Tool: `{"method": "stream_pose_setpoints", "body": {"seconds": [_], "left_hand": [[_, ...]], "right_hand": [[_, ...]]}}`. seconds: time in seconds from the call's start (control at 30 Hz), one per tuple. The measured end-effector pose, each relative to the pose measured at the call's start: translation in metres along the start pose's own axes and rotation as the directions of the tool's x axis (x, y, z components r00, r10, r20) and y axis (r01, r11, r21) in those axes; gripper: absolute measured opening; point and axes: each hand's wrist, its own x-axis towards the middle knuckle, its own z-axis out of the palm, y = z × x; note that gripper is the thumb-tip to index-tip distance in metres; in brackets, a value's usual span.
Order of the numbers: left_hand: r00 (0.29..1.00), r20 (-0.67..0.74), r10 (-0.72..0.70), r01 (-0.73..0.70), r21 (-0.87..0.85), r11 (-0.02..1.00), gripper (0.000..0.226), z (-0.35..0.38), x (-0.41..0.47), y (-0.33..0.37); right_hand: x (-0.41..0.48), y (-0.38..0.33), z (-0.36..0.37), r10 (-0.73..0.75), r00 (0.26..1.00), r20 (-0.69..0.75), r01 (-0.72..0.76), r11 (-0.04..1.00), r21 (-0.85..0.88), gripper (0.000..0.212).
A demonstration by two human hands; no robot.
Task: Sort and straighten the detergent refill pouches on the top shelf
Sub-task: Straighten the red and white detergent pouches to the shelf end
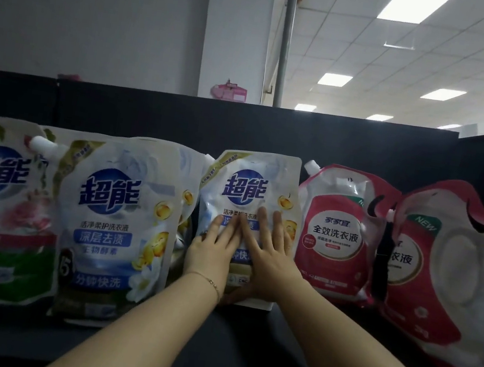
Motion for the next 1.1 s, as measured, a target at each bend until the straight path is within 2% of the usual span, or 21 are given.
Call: {"method": "stream_pose_setpoints", "body": {"seconds": [0.17,0.23,0.33,0.47,0.63,0.83,0.97,1.1], "left_hand": [[0.996,-0.004,0.084,-0.084,-0.128,0.988,0.092,-0.022,-0.004,-0.013],[0.992,-0.04,0.118,-0.123,-0.194,0.973,0.078,-0.031,-0.01,-0.02],[0.985,-0.108,0.131,-0.154,-0.245,0.957,0.061,-0.037,-0.021,-0.023],[0.958,-0.207,0.198,-0.249,-0.257,0.934,0.045,-0.042,-0.035,-0.008],[0.91,-0.268,0.317,-0.385,-0.259,0.886,0.042,-0.043,-0.04,0.043],[0.888,-0.284,0.361,-0.442,-0.32,0.838,0.043,-0.059,-0.032,0.099],[0.881,-0.298,0.367,-0.454,-0.315,0.834,0.042,-0.074,-0.028,0.12],[0.904,-0.257,0.342,-0.412,-0.308,0.857,0.045,-0.083,-0.019,0.139]], "right_hand": [[-0.005,-0.004,-0.017,-0.028,0.996,0.082,0.033,0.997,-0.063,0.14],[-0.013,-0.001,-0.028,-0.069,0.994,0.089,0.074,0.996,-0.051,0.128],[-0.032,0.007,-0.04,-0.132,0.991,0.005,0.132,0.991,-0.032,0.096],[-0.065,0.017,-0.047,-0.079,0.989,-0.122,0.078,0.997,-0.011,0.067],[-0.105,0.037,-0.045,-0.052,0.967,-0.25,0.035,0.997,-0.074,0.037],[-0.148,0.079,-0.065,0.02,0.956,-0.292,-0.065,0.987,-0.145,0.033],[-0.167,0.104,-0.074,0.061,0.904,-0.422,-0.146,0.974,-0.172,0.024],[-0.181,0.13,-0.074,0.137,0.862,-0.489,-0.259,0.947,-0.192,0.042]]}}
